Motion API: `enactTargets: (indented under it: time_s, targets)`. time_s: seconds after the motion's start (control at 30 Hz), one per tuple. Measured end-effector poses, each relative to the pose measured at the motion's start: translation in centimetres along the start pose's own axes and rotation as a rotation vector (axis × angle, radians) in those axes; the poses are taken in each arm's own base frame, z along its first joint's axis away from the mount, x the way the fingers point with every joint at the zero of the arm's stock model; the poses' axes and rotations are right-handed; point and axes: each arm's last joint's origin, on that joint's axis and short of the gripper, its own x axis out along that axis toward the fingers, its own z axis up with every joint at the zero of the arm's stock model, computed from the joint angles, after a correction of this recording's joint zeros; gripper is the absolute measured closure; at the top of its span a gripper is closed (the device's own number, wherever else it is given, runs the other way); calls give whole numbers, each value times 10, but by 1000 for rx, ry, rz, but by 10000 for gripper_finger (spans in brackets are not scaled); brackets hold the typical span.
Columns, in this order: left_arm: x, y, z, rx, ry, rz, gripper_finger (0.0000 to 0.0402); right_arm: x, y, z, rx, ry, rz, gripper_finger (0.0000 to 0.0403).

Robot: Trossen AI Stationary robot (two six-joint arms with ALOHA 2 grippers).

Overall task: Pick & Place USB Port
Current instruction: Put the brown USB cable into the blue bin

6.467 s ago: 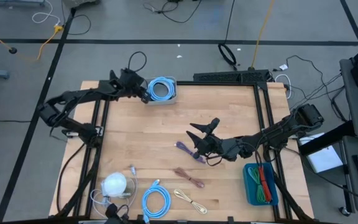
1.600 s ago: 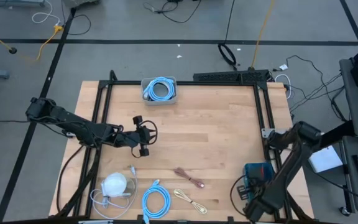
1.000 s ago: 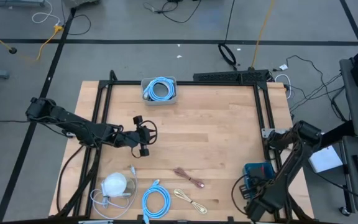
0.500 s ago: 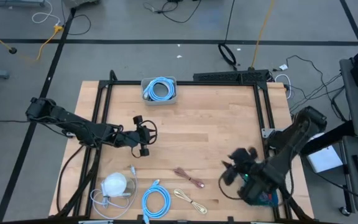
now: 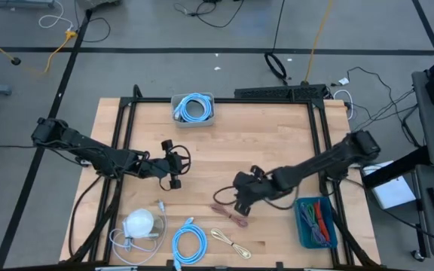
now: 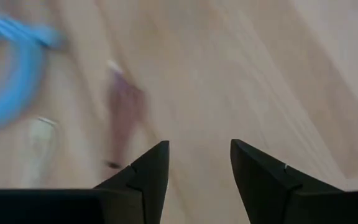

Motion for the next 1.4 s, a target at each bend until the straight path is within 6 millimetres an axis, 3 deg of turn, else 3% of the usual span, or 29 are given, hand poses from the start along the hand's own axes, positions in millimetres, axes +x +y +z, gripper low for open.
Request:
enactTargets:
  time_s: [0.1,0.27,0.67,1.07,1.4]
  targets:
    - [0,0,0,0,0,0,314,19,-4,-8,-4,88,-53,242]
    - [0,0,0,2,0,1,314,39,9,-13,-12,143,89,238]
    - [0,0,0,-10,-3,2,314,31,26,-10,66,187,327,235]
    - [0,0,0,-11,1,2,314,77,13,-18,28,289,286,236]
    - [0,1,-1,-11,8,5,314,81,17,-14,20,288,374,236]
